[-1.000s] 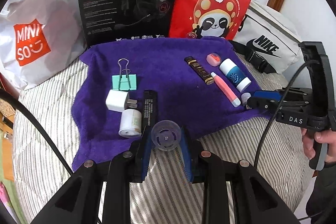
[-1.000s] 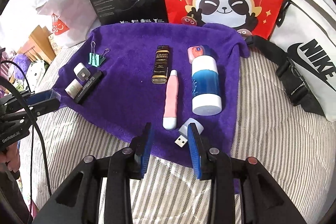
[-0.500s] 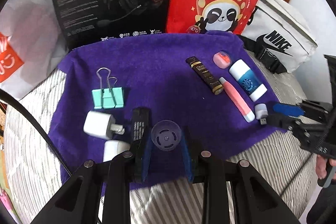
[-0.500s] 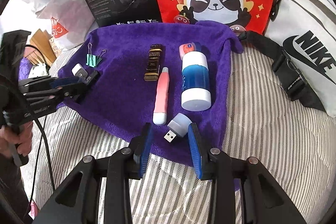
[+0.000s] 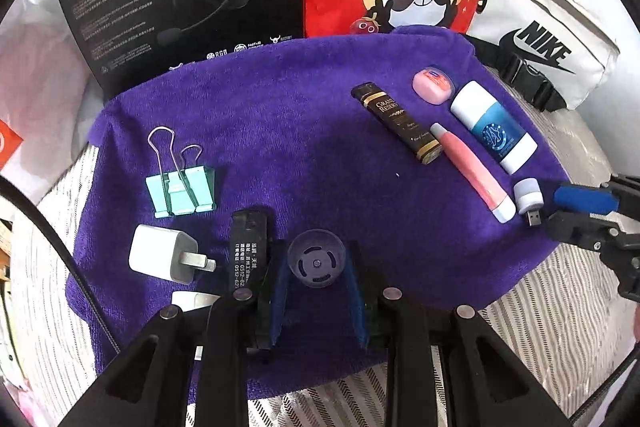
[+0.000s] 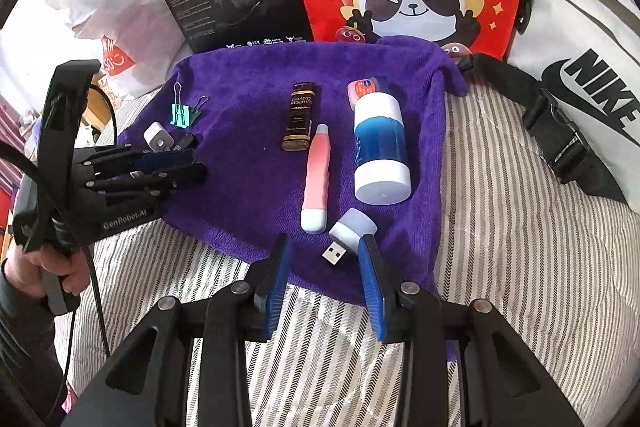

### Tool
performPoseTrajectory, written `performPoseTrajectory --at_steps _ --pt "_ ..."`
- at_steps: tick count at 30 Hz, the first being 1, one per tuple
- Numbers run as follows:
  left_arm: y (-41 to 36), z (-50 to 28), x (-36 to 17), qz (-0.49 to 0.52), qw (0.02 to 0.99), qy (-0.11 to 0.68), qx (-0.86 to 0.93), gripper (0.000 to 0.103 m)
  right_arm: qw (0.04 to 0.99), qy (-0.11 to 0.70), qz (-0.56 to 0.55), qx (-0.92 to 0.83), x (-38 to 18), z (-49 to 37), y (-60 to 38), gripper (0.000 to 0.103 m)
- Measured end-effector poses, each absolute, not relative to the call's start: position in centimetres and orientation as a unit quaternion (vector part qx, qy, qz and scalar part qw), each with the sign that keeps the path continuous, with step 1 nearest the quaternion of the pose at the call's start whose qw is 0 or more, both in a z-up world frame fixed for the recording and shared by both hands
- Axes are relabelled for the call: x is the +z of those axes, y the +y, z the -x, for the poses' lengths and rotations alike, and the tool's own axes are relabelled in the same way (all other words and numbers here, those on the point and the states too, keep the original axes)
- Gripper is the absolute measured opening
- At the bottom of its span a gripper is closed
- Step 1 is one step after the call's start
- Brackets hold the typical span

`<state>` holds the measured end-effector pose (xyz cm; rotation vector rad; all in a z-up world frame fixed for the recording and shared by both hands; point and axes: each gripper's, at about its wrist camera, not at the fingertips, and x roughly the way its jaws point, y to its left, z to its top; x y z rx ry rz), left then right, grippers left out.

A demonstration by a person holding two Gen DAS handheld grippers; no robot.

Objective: Organize rigid objects

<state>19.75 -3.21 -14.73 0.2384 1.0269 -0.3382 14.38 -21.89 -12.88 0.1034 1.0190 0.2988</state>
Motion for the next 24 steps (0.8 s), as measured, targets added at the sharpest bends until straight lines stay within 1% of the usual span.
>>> performPoseTrajectory --at_steps 2,7,8,9,11,13,14,15,17,19,21,22,24 --pt "-3.3 -19.6 -14.8 -0.117 0.853 0.483 -0.159 0.026 0.862 0.485 -0.051 0.138 -13.0 -14.3 -22.0 0.04" --pt "-3.1 -19.4 -14.8 -0.112 0.856 0.479 -0.159 0.027 0.864 0.481 -0.065 0.136 -13.0 -14.0 -22.4 0.04" --pt "-3.1 -19.4 -14.8 -0.11 0.855 0.481 -0.159 0.029 0.864 0.48 -0.068 0.135 -12.8 -13.8 -22.5 0.04" --pt "-3.2 -19.4 -14.7 -0.11 0.852 0.485 -0.162 0.034 0.864 0.48 -0.073 0.137 -12.6 -13.6 -22.6 0.04" --pt "-3.1 -19.4 -14.7 -0.106 0.851 0.49 -0.156 0.037 0.863 0.48 -0.077 0.139 -12.1 -13.2 -22.6 0.041" --pt "-2.9 -19.3 -14.6 -0.094 0.851 0.494 -0.151 0.038 0.866 0.475 -0.074 0.136 -11.6 -12.6 -22.5 0.042" --pt "-2.6 -19.3 -14.6 -0.084 0.849 0.499 -0.15 0.041 0.867 0.474 -0.075 0.136 -11.4 -12.4 -22.5 0.044" --pt "-2.5 -19.3 -14.5 -0.076 0.847 0.504 -0.152 0.046 0.868 0.472 -0.076 0.136 -11.1 -12.1 -22.5 0.045" --pt "-2.4 -18.9 -14.3 -0.071 0.847 0.506 -0.148 0.048 0.869 0.469 -0.08 0.137 -10.7 -11.6 -22.6 0.053" --pt "-2.4 -18.4 -13.8 -0.074 0.848 0.504 -0.145 0.051 0.871 0.465 -0.082 0.135 -10.2 -10.8 -22.6 0.056" --pt "-2.3 -17.8 -13.1 -0.08 0.851 0.502 -0.136 0.06 0.873 0.463 -0.084 0.131 -9.8 -10.2 -22.6 0.06" --pt "-2.2 -17.4 -12.7 -0.082 0.853 0.499 -0.131 0.063 0.873 0.462 -0.084 0.129 -9.6 -9.9 -22.5 0.062" --pt "-2.0 -16.5 -11.8 -0.085 0.856 0.494 -0.13 0.073 0.875 0.461 -0.084 0.125 -9.2 -9.4 -22.4 0.063"
